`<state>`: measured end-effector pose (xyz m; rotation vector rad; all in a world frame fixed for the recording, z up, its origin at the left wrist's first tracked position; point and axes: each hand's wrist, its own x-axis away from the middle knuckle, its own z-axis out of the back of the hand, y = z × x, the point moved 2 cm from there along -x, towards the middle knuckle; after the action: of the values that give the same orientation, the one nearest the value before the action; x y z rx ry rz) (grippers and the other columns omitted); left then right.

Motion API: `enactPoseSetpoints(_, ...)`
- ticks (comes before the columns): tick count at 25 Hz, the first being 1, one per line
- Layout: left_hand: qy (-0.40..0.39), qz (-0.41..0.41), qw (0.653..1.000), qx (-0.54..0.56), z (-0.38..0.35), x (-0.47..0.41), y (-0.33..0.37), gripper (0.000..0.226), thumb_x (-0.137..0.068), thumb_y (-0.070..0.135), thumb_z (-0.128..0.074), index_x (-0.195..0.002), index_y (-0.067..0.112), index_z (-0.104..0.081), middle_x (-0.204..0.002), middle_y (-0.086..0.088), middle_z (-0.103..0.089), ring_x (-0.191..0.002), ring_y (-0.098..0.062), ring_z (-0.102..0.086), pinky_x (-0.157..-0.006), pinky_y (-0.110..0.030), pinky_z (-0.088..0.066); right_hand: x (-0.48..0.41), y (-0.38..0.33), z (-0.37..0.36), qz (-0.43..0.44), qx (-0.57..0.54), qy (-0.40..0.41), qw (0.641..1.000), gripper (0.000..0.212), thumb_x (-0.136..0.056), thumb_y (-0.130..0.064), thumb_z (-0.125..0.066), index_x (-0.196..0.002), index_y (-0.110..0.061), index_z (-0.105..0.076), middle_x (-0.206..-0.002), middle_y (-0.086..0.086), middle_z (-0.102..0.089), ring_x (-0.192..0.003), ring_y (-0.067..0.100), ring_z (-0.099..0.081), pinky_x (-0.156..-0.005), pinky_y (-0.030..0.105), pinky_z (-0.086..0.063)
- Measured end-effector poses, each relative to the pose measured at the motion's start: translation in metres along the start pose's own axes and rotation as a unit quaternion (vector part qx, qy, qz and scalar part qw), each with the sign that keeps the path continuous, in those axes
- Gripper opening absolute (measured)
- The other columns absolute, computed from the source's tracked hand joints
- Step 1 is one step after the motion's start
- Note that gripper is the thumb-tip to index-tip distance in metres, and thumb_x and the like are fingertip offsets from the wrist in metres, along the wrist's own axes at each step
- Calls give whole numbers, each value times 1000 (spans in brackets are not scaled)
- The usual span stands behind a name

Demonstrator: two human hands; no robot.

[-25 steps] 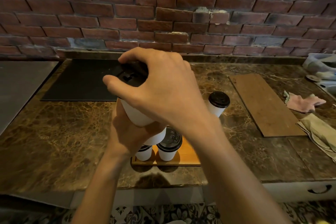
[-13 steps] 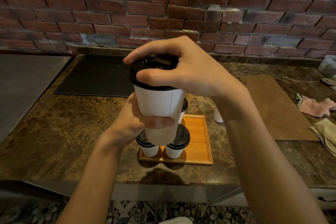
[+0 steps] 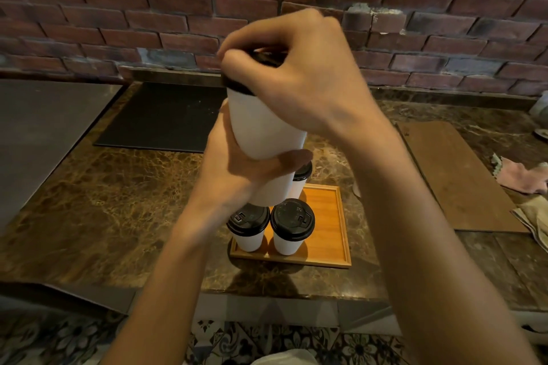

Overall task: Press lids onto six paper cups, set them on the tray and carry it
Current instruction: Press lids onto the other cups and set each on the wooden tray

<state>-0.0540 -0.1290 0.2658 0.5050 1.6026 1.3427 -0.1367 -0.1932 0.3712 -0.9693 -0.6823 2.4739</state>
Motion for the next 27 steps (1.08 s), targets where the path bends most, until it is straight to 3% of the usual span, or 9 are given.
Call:
enactPoseSetpoints(3, -108, 33, 992, 56, 4, -4, 2, 74, -51, 26, -85, -115, 32, -49, -102, 18, -67, -96, -3, -65, -69, -15, -54, -3, 6, 14, 26, -70, -22, 997, 20, -95, -29, -60, -103, -20, -75, -98, -13, -70, -95, -5, -63, -81, 12, -50)
enactPoseSetpoints(5, -128, 50, 989, 58, 3, -4, 2, 76, -49, 24, -87, -116, 32, -51, -103, 16, -68, -97, -4, -66, -70, -15, -53, -4, 7, 20, 45, -87, -44, 994, 19, -95, -25, -59, -104, -20, -74, -101, -8, -72, -98, -2, -64, -81, 13, -48)
enactPoseSetpoints(10, -24, -34, 999, 9, -8, -9, 9, 66, -54, 22, -82, -106, 33, -45, -91, 37, -62, -88, 19, -58, -60, -2, -47, -6, -5, 15, 70, 0, 9, 997, 23, -92, -35, -57, -103, -27, -76, -96, -14, -71, -96, 0, -65, -83, 20, -53)
enactPoseSetpoints(13, 19, -38, 999, 7, -11, -13, 3, 81, -52, 26, -90, -118, 25, -44, -101, 18, -60, -93, 14, -58, -65, -4, -48, -9, -8, 1, -17, 153, 60, 986, 33, -92, -50, -48, -101, -34, -75, -92, -14, -72, -87, 7, -64, -74, 30, -56)
enactPoseSetpoints(16, 25, -19, 999, -8, -10, -12, -2, 82, -53, 40, -81, -123, 23, -43, -107, 14, -57, -95, 13, -57, -67, -4, -48, -9, -6, -10, -52, 203, 72, 975, 37, -93, -51, -45, -101, -31, -74, -88, -11, -70, -80, 12, -59, -61, 23, -44)
enactPoseSetpoints(20, -34, 23, 999, 23, 0, -12, -10, 78, -44, 33, -88, -110, 35, -46, -95, 29, -65, -89, 12, -61, -63, -7, -50, -10, 3, 4, 45, 79, -35, 995, 25, -95, -42, -54, -106, -31, -74, -98, -14, -72, -95, 3, -64, -84, 27, -53)
enactPoseSetpoints(23, -124, 52, 989, 58, 6, -7, -19, 72, -52, 26, -83, -117, 29, -53, -108, 7, -69, -100, -13, -67, -74, -22, -55, -5, 12, 13, 107, -54, -112, 986, 21, -94, -24, -63, -111, -17, -73, -109, -5, -72, -105, 3, -65, -89, 20, -50)
enactPoseSetpoints(25, -151, 59, 984, 79, 7, -3, -22, 72, -55, 22, -82, -121, 25, -54, -111, -3, -68, -102, -20, -66, -77, -25, -55, 0, 16, 13, 118, -97, -114, 982, 24, -93, -17, -65, -115, -12, -71, -113, 1, -72, -110, 7, -65, -92, 23, -51)
enactPoseSetpoints(27, -158, 46, 983, 88, 6, -1, -22, 66, -56, 17, -81, -117, 30, -57, -108, 3, -69, -100, -15, -67, -75, -21, -54, 8, 20, 11, 111, -127, -76, 983, 30, -92, -16, -67, -121, -9, -67, -118, 2, -69, -114, 7, -64, -94, 22, -49)
